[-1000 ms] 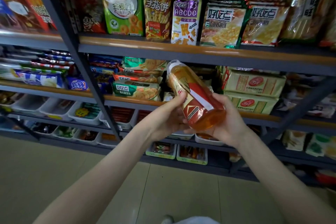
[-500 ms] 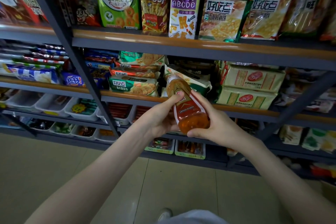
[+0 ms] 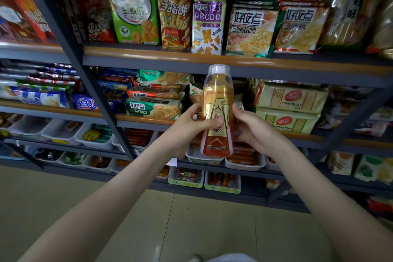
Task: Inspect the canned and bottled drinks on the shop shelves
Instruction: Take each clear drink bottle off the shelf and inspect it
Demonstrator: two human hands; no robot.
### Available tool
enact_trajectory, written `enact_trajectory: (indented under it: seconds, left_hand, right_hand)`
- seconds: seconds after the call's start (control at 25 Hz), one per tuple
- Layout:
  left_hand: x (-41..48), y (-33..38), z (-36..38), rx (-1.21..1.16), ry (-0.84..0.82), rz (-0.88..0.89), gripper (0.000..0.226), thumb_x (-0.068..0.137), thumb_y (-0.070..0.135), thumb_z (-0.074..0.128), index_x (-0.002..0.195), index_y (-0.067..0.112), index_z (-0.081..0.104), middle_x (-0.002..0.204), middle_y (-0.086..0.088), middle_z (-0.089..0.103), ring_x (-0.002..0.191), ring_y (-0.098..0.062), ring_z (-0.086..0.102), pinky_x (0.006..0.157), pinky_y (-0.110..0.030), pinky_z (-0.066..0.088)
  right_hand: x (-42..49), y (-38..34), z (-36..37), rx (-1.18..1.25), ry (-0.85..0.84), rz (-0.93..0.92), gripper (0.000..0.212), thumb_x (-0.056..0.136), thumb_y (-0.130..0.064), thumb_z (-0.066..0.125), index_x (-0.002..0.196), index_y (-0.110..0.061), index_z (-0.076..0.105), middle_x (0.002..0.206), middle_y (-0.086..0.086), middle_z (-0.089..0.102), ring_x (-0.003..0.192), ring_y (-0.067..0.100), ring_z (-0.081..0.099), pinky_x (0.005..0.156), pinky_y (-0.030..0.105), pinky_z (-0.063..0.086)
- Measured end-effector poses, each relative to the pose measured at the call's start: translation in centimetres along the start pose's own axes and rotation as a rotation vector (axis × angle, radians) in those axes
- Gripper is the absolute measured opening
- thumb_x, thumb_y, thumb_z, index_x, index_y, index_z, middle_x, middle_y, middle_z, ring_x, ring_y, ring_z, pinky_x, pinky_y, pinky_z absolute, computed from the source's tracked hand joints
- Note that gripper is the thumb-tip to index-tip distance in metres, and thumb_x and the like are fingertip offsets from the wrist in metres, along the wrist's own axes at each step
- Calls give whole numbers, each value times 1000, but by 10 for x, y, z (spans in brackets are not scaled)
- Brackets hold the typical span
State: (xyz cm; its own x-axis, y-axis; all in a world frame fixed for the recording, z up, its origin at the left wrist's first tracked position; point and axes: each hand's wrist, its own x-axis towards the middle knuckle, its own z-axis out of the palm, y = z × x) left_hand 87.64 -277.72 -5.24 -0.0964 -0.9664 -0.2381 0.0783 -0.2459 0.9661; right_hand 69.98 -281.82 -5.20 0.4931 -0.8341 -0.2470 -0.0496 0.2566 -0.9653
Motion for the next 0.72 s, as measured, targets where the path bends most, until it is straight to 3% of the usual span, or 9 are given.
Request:
enact_trajectory:
  seconds: [0.12, 0.28, 0.36, 0.44, 0.56, 0.64, 0.72]
  left_hand:
    - [6, 30, 3, 175, 0, 159, 57, 79, 11, 77, 129, 21, 51, 108, -9, 71, 93, -23, 71, 79, -33, 59]
    - [12, 100, 12, 437, 2, 449, 74, 70, 31, 82, 135, 31, 47, 114, 6, 69, 103, -10, 67, 90, -38, 55]
    - [15, 146, 21, 506, -8, 601, 84, 65, 38, 81, 140, 35, 42, 119, 10, 67, 110, -6, 63, 97, -39, 51]
    - [14, 193, 31, 608, 0, 774, 86, 72, 35, 82, 143, 42, 34, 128, 17, 60, 118, 2, 55, 104, -29, 45]
    - [8, 249, 35, 894, 210, 1078, 75, 86, 36, 69, 147, 42, 27, 147, 19, 40, 133, 6, 36, 110, -19, 30]
    - [10, 266, 27, 1047, 407, 1151, 65, 91, 38, 60, 148, 37, 28, 152, 14, 31, 137, 2, 27, 109, -19, 22]
    - [21, 279, 12, 1121, 529, 1156, 60, 94, 34, 57, 148, 32, 31, 154, 8, 29, 139, -6, 27, 110, -23, 23]
  right_hand:
    - [-2, -29, 2, -235, 23, -66, 68, 68, -66, 61, 127, -32, 54, 125, -5, 64, 118, 17, 58, 101, 44, 44]
    - [-12, -106, 1, -399, 162, -256, 28, 74, -42, 76, 97, -35, 62, 100, -7, 72, 91, 9, 69, 83, 36, 58]
    - [-22, -152, -7, -448, 242, -416, 27, 70, -37, 81, 93, -32, 67, 90, -9, 74, 84, 6, 70, 80, 33, 59]
    - [-34, -196, -12, -510, 418, -646, 35, 59, -42, 83, 89, -34, 68, 82, -19, 72, 80, -4, 67, 77, 21, 54]
    - [-41, -253, -26, -506, 629, -1008, 56, 52, -54, 80, 99, -26, 66, 85, -22, 69, 86, -6, 64, 75, 9, 47]
    - [-36, -284, -41, -514, 723, -1150, 64, 58, -50, 79, 107, -12, 66, 97, -13, 69, 93, 0, 64, 79, 4, 44]
    - [-24, -312, -54, -545, 797, -1173, 60, 61, -44, 83, 107, -11, 63, 98, -11, 66, 93, 0, 61, 79, -1, 39]
